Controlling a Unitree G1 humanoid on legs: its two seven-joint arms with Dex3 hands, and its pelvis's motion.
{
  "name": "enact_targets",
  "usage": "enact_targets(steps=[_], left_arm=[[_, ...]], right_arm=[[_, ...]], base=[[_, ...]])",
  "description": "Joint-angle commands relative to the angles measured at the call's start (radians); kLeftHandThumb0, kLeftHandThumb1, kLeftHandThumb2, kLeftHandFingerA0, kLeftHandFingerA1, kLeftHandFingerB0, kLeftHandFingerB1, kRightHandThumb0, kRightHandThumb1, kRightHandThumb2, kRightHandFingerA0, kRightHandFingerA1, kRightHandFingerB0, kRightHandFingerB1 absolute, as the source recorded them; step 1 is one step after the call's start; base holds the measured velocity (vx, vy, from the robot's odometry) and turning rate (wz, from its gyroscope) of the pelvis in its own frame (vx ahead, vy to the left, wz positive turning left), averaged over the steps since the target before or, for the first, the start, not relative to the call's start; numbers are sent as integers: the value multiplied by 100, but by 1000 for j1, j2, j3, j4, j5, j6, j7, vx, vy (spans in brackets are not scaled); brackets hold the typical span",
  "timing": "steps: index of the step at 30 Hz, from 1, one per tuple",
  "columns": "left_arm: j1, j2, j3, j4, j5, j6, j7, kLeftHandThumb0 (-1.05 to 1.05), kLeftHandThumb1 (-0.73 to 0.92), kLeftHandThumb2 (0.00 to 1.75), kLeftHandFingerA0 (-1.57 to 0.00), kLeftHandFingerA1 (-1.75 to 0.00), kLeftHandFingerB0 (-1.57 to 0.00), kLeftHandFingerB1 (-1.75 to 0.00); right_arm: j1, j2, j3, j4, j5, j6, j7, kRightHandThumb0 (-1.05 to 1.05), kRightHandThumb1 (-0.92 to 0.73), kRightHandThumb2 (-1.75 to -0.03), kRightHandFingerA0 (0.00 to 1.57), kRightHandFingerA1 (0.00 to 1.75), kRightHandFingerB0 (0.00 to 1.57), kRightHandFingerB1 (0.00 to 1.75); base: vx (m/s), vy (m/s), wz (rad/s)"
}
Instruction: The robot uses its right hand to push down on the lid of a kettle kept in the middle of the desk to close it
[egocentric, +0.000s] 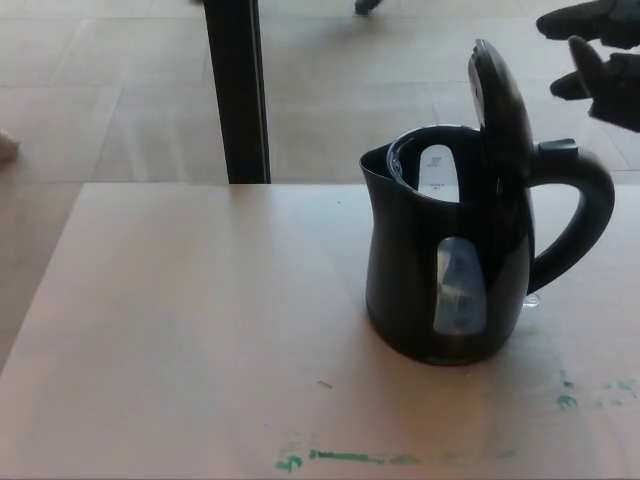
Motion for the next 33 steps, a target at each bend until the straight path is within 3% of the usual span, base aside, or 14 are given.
enact_targets(steps=[1, 5, 9, 11, 13, 19, 20, 21, 22, 29, 30, 31, 32, 33], left_arm=[[2, 19, -14, 7, 6, -8, 4, -87, 91, 68, -51, -48, -40, -42], [8, 26, -35, -1, 16, -19, -7, -93, 78, 84, -47, -51, -37, -45], [14, 33, -53, -2, 16, -30, -12, -89, 92, 67, -50, -46, -38, -40], [19, 35, -62, 7, 19, -41, -27, -85, 74, 110, -40, -55, -30, -51], [16, 38, -58, 9, 10, -34, -31, -87, 92, 70, -47, -44, -35, -39], [3, 44, -37, 10, -16, -6, -40, -86, 92, 69, -46, -47, -37, -41], [-3, 43, -38, 13, -14, 0, -28, -84, 73, 110, -42, -57, -33, -52], [-4, 43, -38, 13, -13, 0, -27, -84, 73, 110, -42, -57, -33, -52], [-3, 45, -44, 12, -6, -6, -35, -91, 82, 79, -44, -49, -33, -43], [-5, 42, -57, 8, 2, -17, -21, -87, 92, 68, -52, -46, -40, -40], [-4, 41, -62, 5, 6, -12, -12, -84, 73, 110, -46, -57, -36, -52], [-8, 39, -54, 6, -3, 0, -4, -87, 92, 66, -55, -46, -42, -39], [-6, 41, -63, 5, 4, -5, -14, -87, 92, 71, -51, -46, -40, -40], [-8, 39, -64, 2, 4, -8, -13, -85, 76, 112, -44, -57, -36, -52]], right_arm=[[-55, 33, 68, 80, -96, -17, -8, -76, -91, -67, 61, 51, 52, 43], [-124, 43, 120, 148, -136, -44, 4, -74, -90, -67, 55, 52, 54, 45], [-194, 62, 151, 193, -163, -29, -2, -75, -90, -67, 56, 50, 51, 41], [-231, 72, 173, 213, -191, -43, -16, -77, -91, -67, 59, 54, 53, 42], [-254, 81, 187, 229, -210, -50, -26, -79, -92, -67, 60, 58, 54, 43], [-242, 83, 238, 216, -252, -102, -6, -78, -92, -68, 58, 58, 52, 45], [-228, 76, 278, 209, -284, -107, 23, -82, -92, -70, 45, 54, 45, 42], [-227, 75, 283, 210, -287, -108, 25, -82, -92, -70, 45, 54, 45, 42], [-218, 75, 290, 208, -289, -118, 27, -82, -92, -68, 54, 57, 47, 44], [-103, 98, 317, 172, -310, -124, 5, -83, -92, -68, 55, 64, 46, 42], [-72, 102, 313, 165, -308, -117, 4, -83, -92, -69, 52, 63, 44, 42], [-46, 110, 305, 162, -305, -112, -9, -83, -92, -68, 48, 61, 45, 42], [-24, 115, 299, 154, -304, -92, -12, -83, -92, -69, 46, 59, 43, 42], [-7, 119, 293, 153, -305, -89, -26, -81, -92, -68, 52, 57, 45, 42]], base=[[0, 0, 0], [0, 0, 0], [0, 0, 0], [0, 0, 0], [0, 0, 0], [0, 0, 0], [0, 0, 0], [0, 0, 0], [0, 0, 0], [0, 0, 0], [0, 0, 0], [0, 0, 0], [0, 0, 0], [0, 0, 0]])
